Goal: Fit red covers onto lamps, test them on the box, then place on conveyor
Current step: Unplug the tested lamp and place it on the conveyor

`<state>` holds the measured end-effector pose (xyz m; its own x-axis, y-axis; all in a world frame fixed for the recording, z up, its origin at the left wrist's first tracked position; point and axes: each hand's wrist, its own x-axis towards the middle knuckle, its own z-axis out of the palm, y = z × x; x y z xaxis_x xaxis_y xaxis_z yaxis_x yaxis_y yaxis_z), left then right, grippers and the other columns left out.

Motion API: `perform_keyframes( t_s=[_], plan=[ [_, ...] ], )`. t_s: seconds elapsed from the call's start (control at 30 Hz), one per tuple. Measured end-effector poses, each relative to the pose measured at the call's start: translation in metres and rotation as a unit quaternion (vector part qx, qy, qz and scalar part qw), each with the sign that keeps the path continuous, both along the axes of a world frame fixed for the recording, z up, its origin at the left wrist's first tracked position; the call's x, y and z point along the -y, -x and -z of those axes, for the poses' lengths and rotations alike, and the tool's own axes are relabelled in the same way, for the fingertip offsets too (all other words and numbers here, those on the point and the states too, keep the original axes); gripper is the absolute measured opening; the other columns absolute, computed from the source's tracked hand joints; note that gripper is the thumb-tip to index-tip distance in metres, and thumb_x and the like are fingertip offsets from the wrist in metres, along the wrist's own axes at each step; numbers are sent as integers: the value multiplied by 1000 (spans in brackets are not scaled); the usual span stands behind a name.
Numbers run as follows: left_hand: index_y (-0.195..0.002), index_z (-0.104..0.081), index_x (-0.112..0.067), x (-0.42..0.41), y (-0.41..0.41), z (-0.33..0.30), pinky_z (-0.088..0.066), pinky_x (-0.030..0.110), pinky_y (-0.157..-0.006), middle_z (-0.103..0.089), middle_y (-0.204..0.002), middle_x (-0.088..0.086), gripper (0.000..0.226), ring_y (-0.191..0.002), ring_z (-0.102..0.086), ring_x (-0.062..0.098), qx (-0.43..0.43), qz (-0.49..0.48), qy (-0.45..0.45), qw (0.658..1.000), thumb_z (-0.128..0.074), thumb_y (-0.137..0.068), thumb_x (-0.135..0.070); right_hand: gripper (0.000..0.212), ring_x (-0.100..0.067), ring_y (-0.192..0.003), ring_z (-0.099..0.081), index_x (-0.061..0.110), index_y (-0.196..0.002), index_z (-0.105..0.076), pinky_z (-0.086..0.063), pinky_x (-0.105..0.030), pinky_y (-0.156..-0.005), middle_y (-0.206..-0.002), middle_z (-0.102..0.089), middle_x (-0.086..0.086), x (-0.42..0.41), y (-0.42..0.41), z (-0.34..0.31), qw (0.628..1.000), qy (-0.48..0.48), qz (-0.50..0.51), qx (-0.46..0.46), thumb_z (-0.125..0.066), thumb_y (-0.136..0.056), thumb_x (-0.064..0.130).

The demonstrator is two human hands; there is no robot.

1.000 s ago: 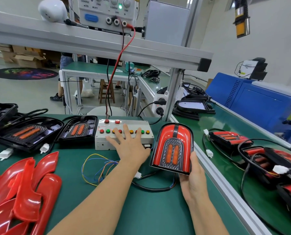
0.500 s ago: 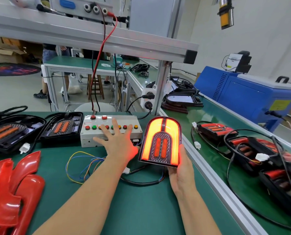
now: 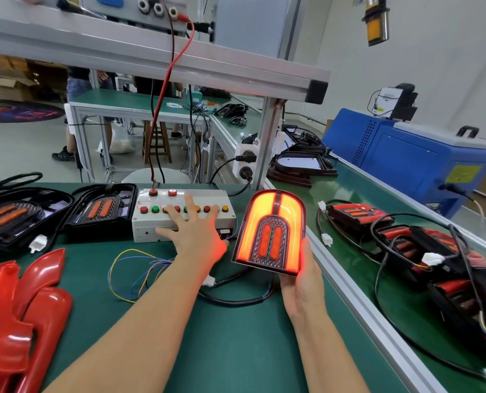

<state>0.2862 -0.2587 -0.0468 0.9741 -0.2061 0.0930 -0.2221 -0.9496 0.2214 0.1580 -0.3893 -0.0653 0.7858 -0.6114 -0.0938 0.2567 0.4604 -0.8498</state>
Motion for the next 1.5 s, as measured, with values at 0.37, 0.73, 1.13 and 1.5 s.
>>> perform_keyframes(
  t_s=[0.37, 0.73, 1.13, 1.5],
  plan=[
    [-146, -6, -48, -1, 1, 3, -10, 75, -102, 23, -156, 9, 82, -138, 16, 52, 5, -5, -13, 1000, -59, -83, -56, 33, -12, -82, -72, 19, -105, -71, -55, -27, -69, -92, -76, -3, 1, 0, 0, 1000, 3, 5, -5, -44, -101, 39],
    [-147, -4, -48, 0, 1, 2, 1, 76, -101, 22, -156, 8, 82, -140, 17, 47, 12, -11, -26, 1000, -56, -84, -59, 34, -11, -81, -72, 18, -111, -69, -56, -25, -67, -94, -76, -3, 2, -1, -1, 1000, -7, 1, 2, -45, -101, 39],
    [-149, -6, -41, -6, 1, 2, 10, 67, -106, 13, -159, 8, 77, -143, 16, 38, 79, 19, -74, 994, -52, -86, -46, 33, -13, -84, -71, 17, -110, -70, -58, -26, -68, -100, -75, -5, 1, -4, -1, 1000, -6, 2, 15, -47, -100, 39],
    [-146, -24, -39, -7, -8, -5, 9, 68, -107, -6, -160, 10, 70, -145, 7, 37, 104, 47, -86, 990, -46, -85, -66, 31, -12, -81, -71, 19, -106, -72, -57, -29, -75, -93, -76, -3, 1, 0, -2, 1000, -7, 5, 0, -47, -100, 38]
  ],
)
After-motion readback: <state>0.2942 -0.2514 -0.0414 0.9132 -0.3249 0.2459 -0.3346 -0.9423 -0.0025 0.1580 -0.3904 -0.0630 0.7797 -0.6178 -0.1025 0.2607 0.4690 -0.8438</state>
